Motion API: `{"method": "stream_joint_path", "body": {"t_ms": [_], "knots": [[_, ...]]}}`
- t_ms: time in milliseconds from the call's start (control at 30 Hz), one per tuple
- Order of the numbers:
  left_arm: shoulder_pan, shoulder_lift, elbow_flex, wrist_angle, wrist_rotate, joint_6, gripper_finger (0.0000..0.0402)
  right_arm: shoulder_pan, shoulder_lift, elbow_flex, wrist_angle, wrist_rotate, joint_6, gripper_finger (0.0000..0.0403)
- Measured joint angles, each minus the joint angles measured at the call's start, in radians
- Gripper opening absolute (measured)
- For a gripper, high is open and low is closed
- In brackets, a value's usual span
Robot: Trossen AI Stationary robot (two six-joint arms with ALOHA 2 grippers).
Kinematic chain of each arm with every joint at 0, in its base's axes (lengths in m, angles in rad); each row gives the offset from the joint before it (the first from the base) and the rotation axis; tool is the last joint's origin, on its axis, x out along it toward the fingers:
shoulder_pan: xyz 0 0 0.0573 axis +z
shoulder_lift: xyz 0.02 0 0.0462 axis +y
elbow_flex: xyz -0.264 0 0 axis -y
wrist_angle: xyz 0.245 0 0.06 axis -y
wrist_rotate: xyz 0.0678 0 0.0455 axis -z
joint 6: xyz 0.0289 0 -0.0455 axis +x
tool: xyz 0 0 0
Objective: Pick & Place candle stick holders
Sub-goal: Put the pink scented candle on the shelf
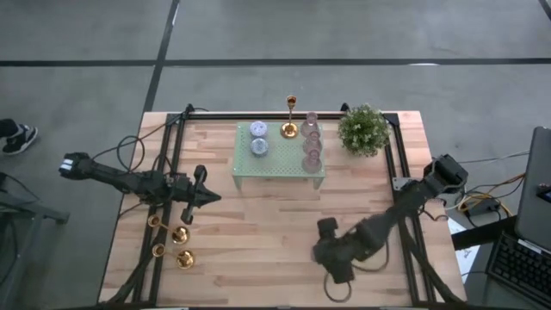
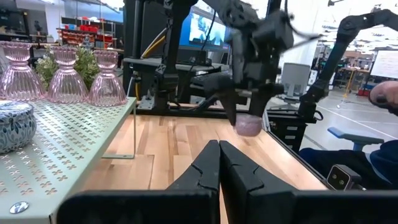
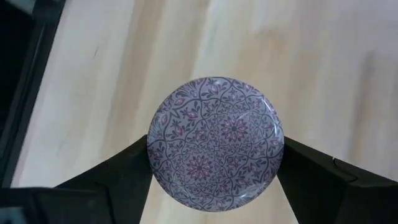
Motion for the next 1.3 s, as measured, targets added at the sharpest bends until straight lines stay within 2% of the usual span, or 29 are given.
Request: {"method": "stream_joint_path", "body": {"t_ms": [133, 233, 367, 567, 867, 1300], "knots": [[0.0, 0.0, 0.0, 0.0, 0.0, 0.0, 0.0005, -0.093, 0.0, 0.114, -0.06, -0.004, -0.116, 0.0296], [0.0, 0.0, 0.0, 0.0, 0.0, 0.0, 0.0005, -0.174, 0.0, 0.197, -0.082, -0.046, -0.175, 0.0294], [0.0, 0.0, 0.0, 0.0, 0.0, 0.0, 0.0005, -0.289, 0.002, 0.295, -0.086, -0.106, -0.219, 0.0296], [0.0, 0.0, 0.0, 0.0, 0.0, 0.0, 0.0005, -0.422, 0.004, 0.393, -0.094, -0.111, -0.258, 0.0294], [0.0, 0.0, 0.0, 0.0, 0.0, 0.0, 0.0005, -0.549, 0.005, 0.437, -0.092, -0.142, -0.279, 0.0293], [0.0, 0.0, 0.0, 0.0, 0.0, 0.0, 0.0005, -0.622, 0.019, 0.435, -0.011, -0.183, -0.291, 0.0293]]}}
